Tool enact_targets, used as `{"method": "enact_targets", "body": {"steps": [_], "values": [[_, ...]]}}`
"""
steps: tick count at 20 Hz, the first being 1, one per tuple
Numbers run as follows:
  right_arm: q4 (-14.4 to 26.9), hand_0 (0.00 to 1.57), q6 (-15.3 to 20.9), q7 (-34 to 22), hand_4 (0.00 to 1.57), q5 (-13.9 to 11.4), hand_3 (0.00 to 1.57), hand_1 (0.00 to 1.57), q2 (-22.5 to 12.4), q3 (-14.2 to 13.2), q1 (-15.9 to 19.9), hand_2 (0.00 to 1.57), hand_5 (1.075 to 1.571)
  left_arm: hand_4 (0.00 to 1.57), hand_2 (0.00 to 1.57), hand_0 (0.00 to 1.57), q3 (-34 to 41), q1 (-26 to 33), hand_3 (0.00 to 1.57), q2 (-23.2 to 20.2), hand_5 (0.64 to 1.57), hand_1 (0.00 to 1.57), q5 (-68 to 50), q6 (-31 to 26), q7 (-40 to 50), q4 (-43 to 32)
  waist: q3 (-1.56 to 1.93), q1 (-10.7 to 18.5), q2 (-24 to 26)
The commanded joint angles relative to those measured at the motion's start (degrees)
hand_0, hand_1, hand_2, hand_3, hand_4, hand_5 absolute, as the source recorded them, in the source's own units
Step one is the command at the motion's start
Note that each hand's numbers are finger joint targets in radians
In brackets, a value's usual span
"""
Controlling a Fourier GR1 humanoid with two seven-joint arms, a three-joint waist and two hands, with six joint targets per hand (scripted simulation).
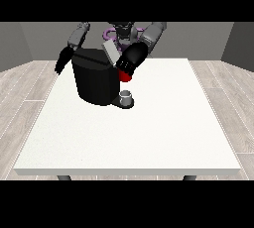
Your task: Insert the coffee pod into the coffee machine and close the lid
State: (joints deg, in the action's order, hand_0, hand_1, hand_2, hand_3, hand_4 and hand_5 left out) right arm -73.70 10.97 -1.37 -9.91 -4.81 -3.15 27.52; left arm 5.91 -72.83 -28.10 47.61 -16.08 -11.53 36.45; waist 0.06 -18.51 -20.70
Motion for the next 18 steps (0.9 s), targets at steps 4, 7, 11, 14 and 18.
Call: {"method": "enact_targets", "body": {"steps": [4, 7, 11, 14, 18], "values": [[-1.3, 0.0, -0.7, -0.7, 0.22, -1.2, 0.0, 0.0, -0.2, 1.7, 0.3, 0.0, 1.571, 0.0, 1.19, 1.21, 0.9, -0.8, 0.97, -0.8, 1.571, 1.21, 0.6, 2.9, -1.3, -1.1, -0.06, -1.2, -0.8], [-0.5, 0.0, 0.0, 0.5, 0.11, -1.6, 0.0, 0.0, -0.5, 1.2, 0.5, 0.0, 1.571, 0.0, 1.24, 1.27, 1.0, -1.6, 0.97, -1.4, 1.571, 1.27, 0.8, 3.4, -2.9, -0.6, -0.05, -0.9, -2.3], [1.3, 0.0, 0.7, 2.3, 0.11, -0.7, 0.0, 0.0, 0.3, 0.1, -1.4, 0.0, 1.571, 0.0, 1.07, 1.09, -2.1, 0.7, 0.8, 0.3, 1.571, 1.09, 3.5, 5.0, -3.6, 0.8, -0.03, 0.3, -1.1], [2.6, 0.0, 1.7, 0.1, 0.21, -1.1, 0.0, 0.0, 0.7, -0.3, 1.3, 0.0, 1.571, 0.0, 0.98, 0.92, -2.6, -1.9, 0.69, 0.9, 1.571, 0.92, 3.7, 3.2, -3.0, 1.2, -0.02, 1.3, -0.1], [-1.0, 0.0, 1.1, -2.9, 0.15, -2.7, 0.0, 0.0, -0.6, 1.2, 2.9, 0.0, 1.571, 0.0, 0.69, 0.0, -1.5, -1.5, 0.55, -2.0, 1.571, 0.0, 5.4, 7.4, -3.4, -1.1, -0.06, -1.3, -2.2]]}}
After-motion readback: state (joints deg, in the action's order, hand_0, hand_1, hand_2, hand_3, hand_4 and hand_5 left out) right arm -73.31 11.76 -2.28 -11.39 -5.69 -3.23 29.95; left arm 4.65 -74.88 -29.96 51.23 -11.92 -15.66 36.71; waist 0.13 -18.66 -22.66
